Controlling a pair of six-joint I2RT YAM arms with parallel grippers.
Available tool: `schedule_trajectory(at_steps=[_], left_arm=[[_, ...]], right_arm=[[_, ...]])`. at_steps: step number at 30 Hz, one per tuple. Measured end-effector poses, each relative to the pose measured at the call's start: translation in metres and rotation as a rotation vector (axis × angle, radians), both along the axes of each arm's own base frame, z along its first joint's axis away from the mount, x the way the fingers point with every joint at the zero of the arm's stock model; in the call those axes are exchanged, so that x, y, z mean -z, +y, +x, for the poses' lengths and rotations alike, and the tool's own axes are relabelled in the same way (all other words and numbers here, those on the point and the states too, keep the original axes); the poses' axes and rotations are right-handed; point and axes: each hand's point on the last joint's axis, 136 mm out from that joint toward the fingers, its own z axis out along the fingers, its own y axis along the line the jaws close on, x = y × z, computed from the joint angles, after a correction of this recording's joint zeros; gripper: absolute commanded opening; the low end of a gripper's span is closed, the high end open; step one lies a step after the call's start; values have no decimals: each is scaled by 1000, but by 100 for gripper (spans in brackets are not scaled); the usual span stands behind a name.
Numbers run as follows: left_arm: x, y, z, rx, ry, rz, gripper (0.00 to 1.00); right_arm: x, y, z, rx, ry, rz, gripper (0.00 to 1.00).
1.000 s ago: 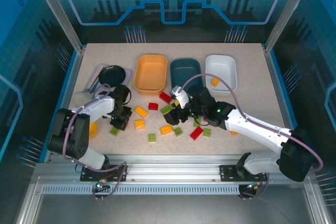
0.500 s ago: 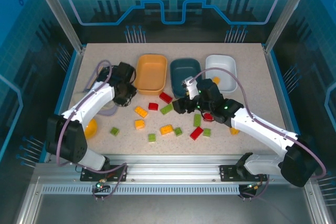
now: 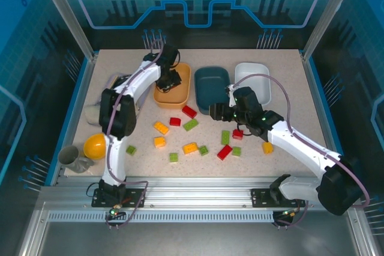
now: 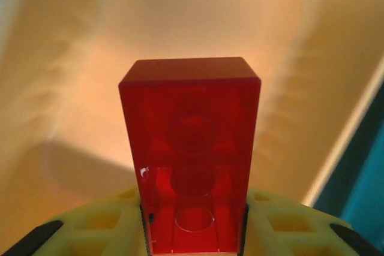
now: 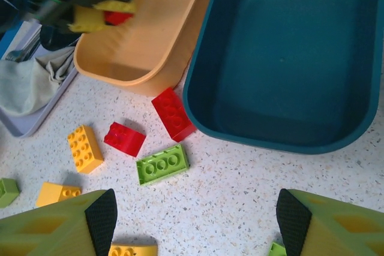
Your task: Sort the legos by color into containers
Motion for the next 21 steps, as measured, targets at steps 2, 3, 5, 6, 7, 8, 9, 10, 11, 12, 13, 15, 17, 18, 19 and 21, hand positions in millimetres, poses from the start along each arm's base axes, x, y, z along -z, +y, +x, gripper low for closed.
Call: schedule_trajectory(at_steps=[2,3,5,6,7,8,9,10,11,12,13,15,17,18,19,21], left_arm=[[19,-3,5,18,40,7,39],[27,-4,6,27,58,12,39],[38,-6,8,36,86,16,46],[42,-6,8,38,95,18,50],[44,-6,8,43,104,20,53],[45,-6,7,48,111,20,57],[45,-7,5,52,117,20,61],[45,-7,4,55,120,19,64],[45,-7,4,56,122,19,67],[44,-7,4,57,123,17,68],[44,-8,3,57,125,14,70],[41,-8,2,58,125,14,72],[29,-9,2,59,105,8,75],[21,-10,3,61,88,4,75],[9,-11,1,65,66,-2,76],[-17,-17,-7,81,17,-17,76]], right_arm=[[-2,-1,1,16,4,15,74],[-2,-1,2,21,6,21,74],[-3,-2,3,34,11,28,74],[-3,-3,3,39,12,28,74],[-2,-5,2,45,19,22,73],[-1,-7,2,52,25,12,72],[0,-10,1,61,34,0,72],[0,-14,-1,72,49,-17,72],[0,-18,-2,84,66,-36,71],[0,-22,-4,93,81,-53,70],[0,-27,-7,101,104,-74,68],[0,-36,-13,113,148,-119,65],[9,-46,-24,121,220,-176,64],[15,-50,-30,123,258,-202,64],[24,-56,-37,125,306,-232,63],[43,-65,-53,123,408,-289,61]])
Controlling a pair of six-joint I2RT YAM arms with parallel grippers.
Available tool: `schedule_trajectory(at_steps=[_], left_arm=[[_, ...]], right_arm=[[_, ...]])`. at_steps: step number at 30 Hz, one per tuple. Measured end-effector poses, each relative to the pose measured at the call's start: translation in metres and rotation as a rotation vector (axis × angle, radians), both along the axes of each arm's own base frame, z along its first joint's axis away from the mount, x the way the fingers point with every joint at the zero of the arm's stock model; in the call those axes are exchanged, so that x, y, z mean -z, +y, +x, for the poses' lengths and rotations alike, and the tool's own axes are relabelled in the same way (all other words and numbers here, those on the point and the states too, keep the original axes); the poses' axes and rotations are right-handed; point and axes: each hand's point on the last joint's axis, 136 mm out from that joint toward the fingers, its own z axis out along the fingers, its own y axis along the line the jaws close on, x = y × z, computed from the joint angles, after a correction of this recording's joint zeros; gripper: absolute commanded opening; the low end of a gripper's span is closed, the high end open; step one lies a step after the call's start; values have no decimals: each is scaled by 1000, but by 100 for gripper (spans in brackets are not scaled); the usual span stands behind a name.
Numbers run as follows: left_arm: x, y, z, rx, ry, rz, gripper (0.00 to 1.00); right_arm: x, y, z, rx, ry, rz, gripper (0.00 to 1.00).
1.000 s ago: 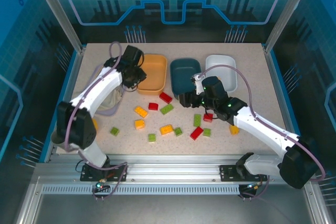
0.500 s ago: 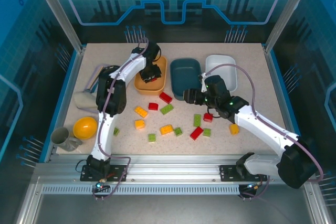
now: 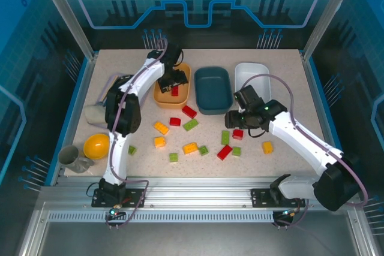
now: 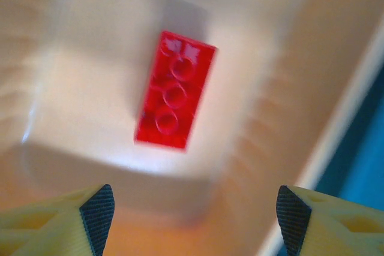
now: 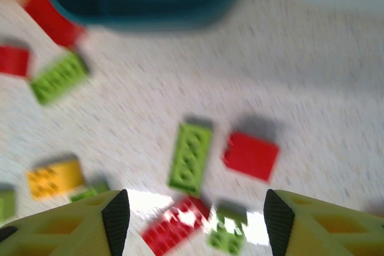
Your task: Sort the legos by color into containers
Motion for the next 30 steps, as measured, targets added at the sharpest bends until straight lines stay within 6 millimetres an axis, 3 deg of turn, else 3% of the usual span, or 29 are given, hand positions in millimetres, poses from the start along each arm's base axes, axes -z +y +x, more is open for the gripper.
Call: schedule_trajectory(at_steps=[5,8,13,18,22,30], left_arm=[[-74,-38,-53,116,-155,-77,76],[-92,-61,-103,212,-196,-142,76],[-74,-59,-169,297,-153,-190,76],[-66,-47,-214,355,-144,-260,78],[-76,-44,-232,381,-177,-315,78],[-75,-43,-239,374,-196,-347,78]], right_arm=[[42,-14,-43,1,215,-59,56],[61,-20,-63,-4,314,-86,56],[84,-24,-89,-11,419,-112,59],[98,-21,-102,-23,474,-118,63],[108,-14,-98,-27,488,-102,64],[121,-8,-85,-14,482,-80,63]])
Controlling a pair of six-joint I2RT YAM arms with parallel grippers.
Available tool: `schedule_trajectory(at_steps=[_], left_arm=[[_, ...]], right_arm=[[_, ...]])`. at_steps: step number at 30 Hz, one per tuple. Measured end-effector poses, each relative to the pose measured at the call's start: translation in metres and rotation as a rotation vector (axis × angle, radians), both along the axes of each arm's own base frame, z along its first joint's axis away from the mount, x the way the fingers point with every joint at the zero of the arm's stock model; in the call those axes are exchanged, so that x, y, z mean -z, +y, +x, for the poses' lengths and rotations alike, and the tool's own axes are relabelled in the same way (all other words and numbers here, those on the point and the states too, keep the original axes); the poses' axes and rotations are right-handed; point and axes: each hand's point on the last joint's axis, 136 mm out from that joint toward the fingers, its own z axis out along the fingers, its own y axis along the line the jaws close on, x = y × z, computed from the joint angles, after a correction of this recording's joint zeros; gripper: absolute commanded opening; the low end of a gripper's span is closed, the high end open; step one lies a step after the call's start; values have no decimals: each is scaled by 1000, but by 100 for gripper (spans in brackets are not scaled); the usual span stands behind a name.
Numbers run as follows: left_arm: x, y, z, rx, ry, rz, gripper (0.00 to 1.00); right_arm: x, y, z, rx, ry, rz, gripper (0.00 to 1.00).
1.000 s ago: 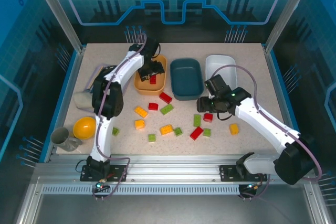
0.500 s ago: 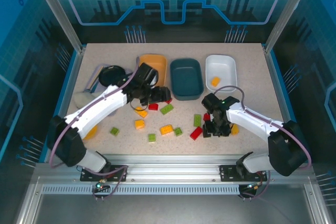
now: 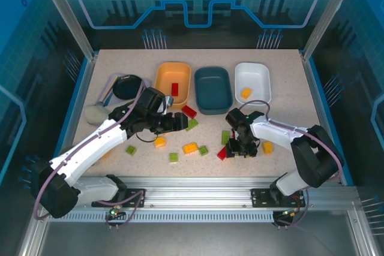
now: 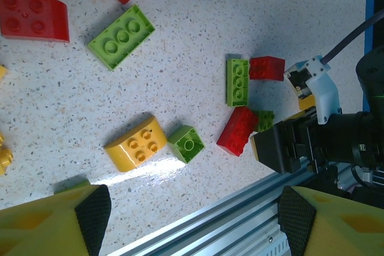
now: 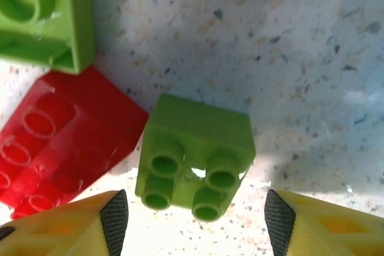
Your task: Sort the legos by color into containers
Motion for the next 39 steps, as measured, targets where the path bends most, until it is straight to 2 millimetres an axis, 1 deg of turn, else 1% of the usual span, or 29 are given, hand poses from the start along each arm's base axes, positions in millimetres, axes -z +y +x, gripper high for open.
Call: schedule_trajectory(at_steps=[5,8,12,16,19,22,24,25,28,29,31,33,35,36,37,39], left_arm=[[-3,-3,4,-13,-12,-20,78],[-6,-4,7,-16,-25,-31,78],[-9,-7,9,-27,-29,-47,78],[-11,-9,11,-26,-40,-56,78],[-12,-11,11,-22,-45,-60,78],[-12,-12,13,-24,-50,-62,78],[-11,-11,15,-37,-50,-58,78],[-10,-10,16,-50,-48,-54,77],[-11,-6,24,-100,-56,-37,77],[-14,-5,27,-120,-64,-32,77],[-19,-2,34,-161,-78,-27,78],[-24,1,41,-202,-93,-18,78],[-30,5,49,-236,-109,1,78],[-32,6,52,-248,-114,9,78],[-34,7,55,-261,-120,16,78],[-35,8,60,-282,-122,23,78]], right_arm=[[3,-1,7,22,-3,8,59],[5,0,10,34,-2,9,55],[6,1,12,43,2,10,45],[7,-2,13,57,1,-10,35],[4,-5,15,60,-15,-22,30],[-4,-10,19,57,-60,-41,29],[-16,-14,22,55,-101,-47,28],[-27,-15,25,51,-129,-50,28],[-64,-7,48,38,-242,-20,27],[-78,-2,59,32,-287,-6,27],[-100,10,80,17,-353,19,27],[-118,22,102,0,-404,32,27],[-129,40,131,-22,-437,40,27],[-132,47,143,-29,-444,41,28],[-132,56,159,-39,-452,42,28],[-128,69,184,-50,-454,36,28]])
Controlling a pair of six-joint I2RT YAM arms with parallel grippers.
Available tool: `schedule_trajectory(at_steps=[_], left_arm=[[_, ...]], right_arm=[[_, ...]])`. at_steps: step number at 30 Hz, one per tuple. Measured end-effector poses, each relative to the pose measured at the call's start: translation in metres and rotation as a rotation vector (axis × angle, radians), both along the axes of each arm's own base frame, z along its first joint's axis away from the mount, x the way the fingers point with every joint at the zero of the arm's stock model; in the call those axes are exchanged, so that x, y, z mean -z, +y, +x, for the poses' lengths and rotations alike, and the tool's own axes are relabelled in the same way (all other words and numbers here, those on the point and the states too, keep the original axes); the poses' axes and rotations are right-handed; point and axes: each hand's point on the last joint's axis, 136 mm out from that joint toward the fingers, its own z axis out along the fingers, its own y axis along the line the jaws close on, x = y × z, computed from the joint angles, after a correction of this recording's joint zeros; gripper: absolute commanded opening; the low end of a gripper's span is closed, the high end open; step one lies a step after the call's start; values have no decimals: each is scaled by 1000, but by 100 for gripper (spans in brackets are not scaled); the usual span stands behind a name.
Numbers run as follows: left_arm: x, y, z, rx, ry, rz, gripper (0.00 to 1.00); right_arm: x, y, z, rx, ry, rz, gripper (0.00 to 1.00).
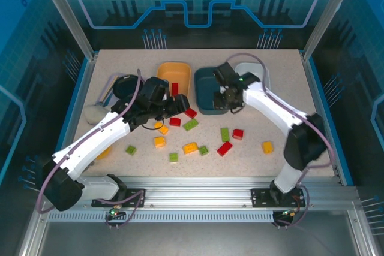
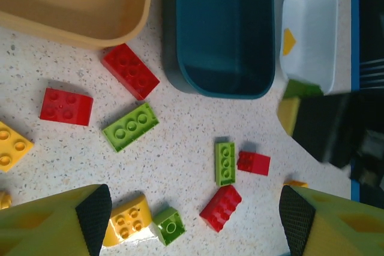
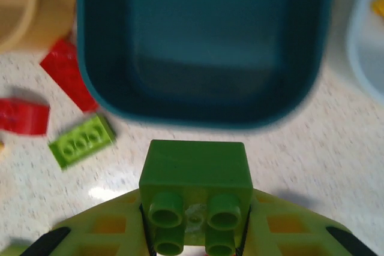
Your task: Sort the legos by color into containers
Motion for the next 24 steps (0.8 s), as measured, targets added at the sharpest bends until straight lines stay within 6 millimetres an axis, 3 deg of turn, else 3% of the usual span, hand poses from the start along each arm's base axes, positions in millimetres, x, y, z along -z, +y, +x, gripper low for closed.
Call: schedule_trajectory(at_steps=[5,12,17,21,24], left_arm=[[7,5,-1,-34,31,15,78],[12,12,-11,-48,47,18,78],[13,15,-16,-56,54,13,78],[13,15,-16,-55,54,11,78],[15,11,-15,-43,59,6,78]], right_arm=[[34,15,59,18,40,-24,33],[72,10,110,62,102,-32,46],[80,12,114,54,132,-30,57],[78,11,110,52,143,-27,56],[66,3,97,62,129,-29,54]])
